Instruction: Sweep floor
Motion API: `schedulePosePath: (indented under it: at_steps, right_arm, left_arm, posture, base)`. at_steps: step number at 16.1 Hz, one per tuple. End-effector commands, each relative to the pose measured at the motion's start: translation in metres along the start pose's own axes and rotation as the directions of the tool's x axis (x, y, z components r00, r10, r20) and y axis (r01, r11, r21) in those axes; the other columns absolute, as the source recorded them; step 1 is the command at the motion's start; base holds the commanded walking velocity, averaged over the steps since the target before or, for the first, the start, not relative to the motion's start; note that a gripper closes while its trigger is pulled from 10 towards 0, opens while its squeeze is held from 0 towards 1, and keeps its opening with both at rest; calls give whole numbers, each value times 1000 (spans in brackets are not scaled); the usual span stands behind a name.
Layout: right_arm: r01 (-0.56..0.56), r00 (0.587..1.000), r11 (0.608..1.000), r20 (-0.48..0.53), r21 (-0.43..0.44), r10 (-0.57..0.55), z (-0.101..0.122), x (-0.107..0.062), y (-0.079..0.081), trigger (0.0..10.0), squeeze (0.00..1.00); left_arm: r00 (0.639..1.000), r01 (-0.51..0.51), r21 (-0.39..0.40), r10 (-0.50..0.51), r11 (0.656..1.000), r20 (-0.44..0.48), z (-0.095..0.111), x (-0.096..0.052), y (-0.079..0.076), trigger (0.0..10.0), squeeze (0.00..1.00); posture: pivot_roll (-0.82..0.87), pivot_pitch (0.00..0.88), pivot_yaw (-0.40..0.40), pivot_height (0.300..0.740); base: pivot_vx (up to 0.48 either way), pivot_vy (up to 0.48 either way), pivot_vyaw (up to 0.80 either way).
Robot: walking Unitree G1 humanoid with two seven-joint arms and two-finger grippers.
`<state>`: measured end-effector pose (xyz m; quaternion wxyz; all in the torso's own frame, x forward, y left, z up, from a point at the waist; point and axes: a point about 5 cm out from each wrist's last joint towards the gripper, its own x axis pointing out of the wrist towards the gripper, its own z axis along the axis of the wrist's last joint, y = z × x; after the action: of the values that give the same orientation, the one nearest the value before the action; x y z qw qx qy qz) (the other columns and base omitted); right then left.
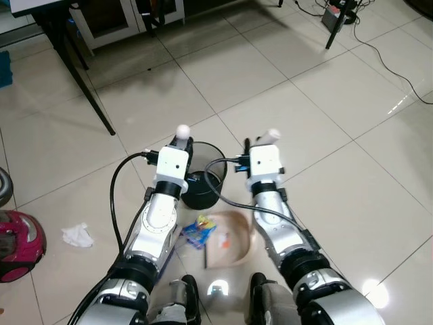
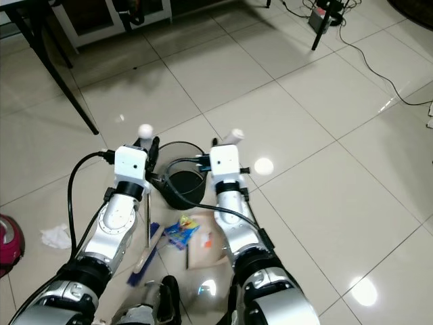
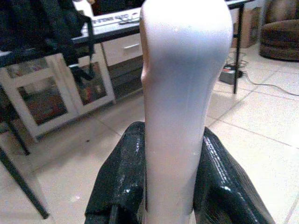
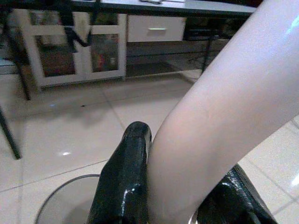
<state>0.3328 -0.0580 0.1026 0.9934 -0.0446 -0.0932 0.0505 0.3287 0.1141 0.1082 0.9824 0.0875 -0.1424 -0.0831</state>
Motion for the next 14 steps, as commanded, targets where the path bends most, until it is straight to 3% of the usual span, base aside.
schedulePosePath:
  at_steps: [1,4,6,8,11,14]
  right_arm:
    - [-20,1000,1000,16,3,20,2,0,3,10000,0]
    - [-28,1000,1000,-5,-9,28,-5,-6,1,10000,0]
    - [5,1000,1000,-21,-12,-5,-9,-7,-10,10000,0]
    - [16,1000,1000,-25,-12,-17,-10,-6,-16,10000,0]
    - [46,998,999,-34,14,-45,-13,-8,-26,10000,0]
    - [88,995,996,-47,35,-86,-18,-14,-41,10000,0]
  left_arm:
    - [999,29,-41,-30,999,-14,-4,-3,-7,10000,0]
    - [985,170,-138,-165,976,45,5,-6,-25,10000,0]
    - [979,195,-229,-174,954,109,19,-15,-25,10000,0]
    - [975,195,-272,-156,942,160,31,-18,-21,10000,0]
    - [975,121,-316,-54,941,214,50,-14,4,10000,0]
    - [973,119,-286,-55,951,223,61,-17,31,10000,0]
  posture:
    - [-36,304,16,740]
    - [-30,293,21,740]
    - [-29,280,26,740]
    - [-29,270,25,740]
    - [-38,239,27,740]
    - [-38,219,29,740]
  base:
    - [0,0,0]
    - [0,0,0]
    - [0,0,0]
    - [0,0,0]
    - [0,0,0]
    - [0,0,0]
